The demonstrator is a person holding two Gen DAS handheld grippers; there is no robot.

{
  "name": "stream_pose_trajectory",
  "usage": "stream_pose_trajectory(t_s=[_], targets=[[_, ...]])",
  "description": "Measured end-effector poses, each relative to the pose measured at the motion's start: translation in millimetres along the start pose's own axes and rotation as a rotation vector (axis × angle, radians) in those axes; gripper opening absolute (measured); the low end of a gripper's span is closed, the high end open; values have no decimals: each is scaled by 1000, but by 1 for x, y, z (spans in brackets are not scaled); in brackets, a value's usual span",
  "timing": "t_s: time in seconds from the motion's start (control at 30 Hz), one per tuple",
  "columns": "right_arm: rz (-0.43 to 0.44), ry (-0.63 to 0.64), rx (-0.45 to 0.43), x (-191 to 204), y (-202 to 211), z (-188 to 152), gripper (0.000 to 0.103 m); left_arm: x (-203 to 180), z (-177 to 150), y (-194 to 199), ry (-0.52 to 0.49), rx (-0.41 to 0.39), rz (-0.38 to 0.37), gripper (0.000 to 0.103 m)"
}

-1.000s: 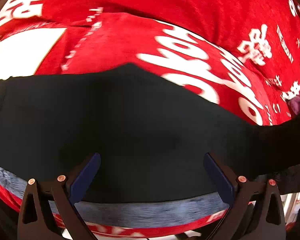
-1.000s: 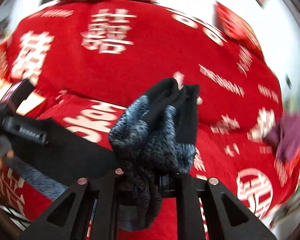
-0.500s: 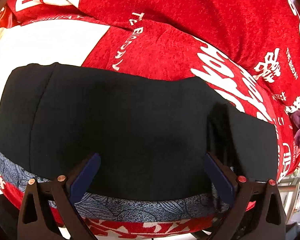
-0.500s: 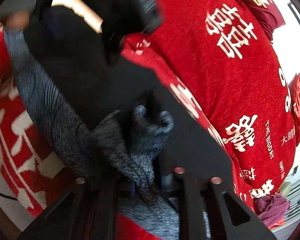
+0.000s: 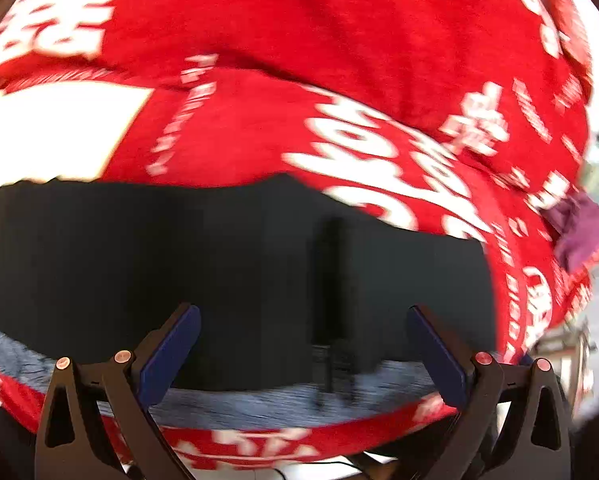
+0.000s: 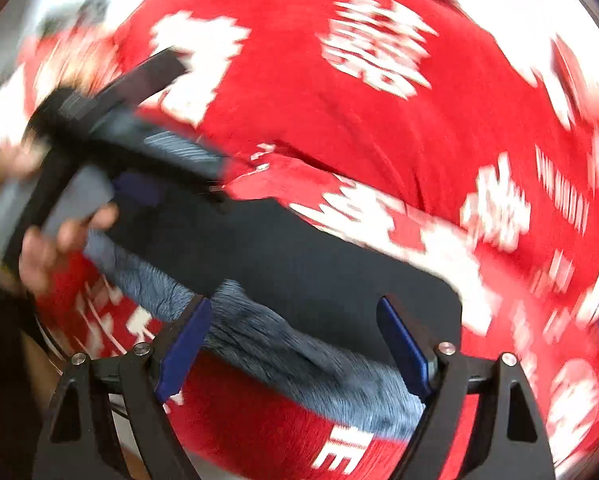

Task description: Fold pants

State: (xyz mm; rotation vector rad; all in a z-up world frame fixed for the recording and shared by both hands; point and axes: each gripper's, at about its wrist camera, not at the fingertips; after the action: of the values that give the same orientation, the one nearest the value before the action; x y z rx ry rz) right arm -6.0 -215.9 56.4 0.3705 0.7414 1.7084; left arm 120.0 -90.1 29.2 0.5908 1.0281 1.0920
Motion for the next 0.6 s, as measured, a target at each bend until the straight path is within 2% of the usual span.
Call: stream_pose_trajectory(t_s=[0.07, 0.13, 0.23, 0.27, 0.37, 0.5, 0.57, 0.6], targets=[[63, -188, 3, -46, 0, -12, 87, -35, -3, -1, -68, -2, -46, 103], [83, -372, 29, -88, -7, -32, 87, -64, -7, -9, -115, 20, -88, 103], [201, -636, 109, -131, -29, -70, 87, -83, -16, -34, -145, 69, -69, 103], [225, -680, 123, -136, -33, -80, 87, -84, -18, -44, -145, 94, -52, 103], [255, -691, 101, -141, -29, -86, 87, -79, -26, -66, -149, 135, -16, 103], [259, -605, 60, -137, -14, -72, 88, -82, -34, -69, -194, 115, 7, 103], [259, -572, 96, -134, -25, -73, 89, -84, -38, -71, -216, 111, 20, 103], [248, -565, 148, -134, -35, -78, 89, -84, -40, -71, -227, 107, 28, 103]])
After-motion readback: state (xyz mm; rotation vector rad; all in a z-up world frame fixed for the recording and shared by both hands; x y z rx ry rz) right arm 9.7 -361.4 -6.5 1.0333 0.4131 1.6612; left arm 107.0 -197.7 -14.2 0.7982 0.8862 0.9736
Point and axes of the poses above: each gripper's, at about its wrist camera, not at the fingertips, and y roughly against the way its jaws point, x to its left, z to its top, and after that the axes turned 6 degrees about -x, right-handed
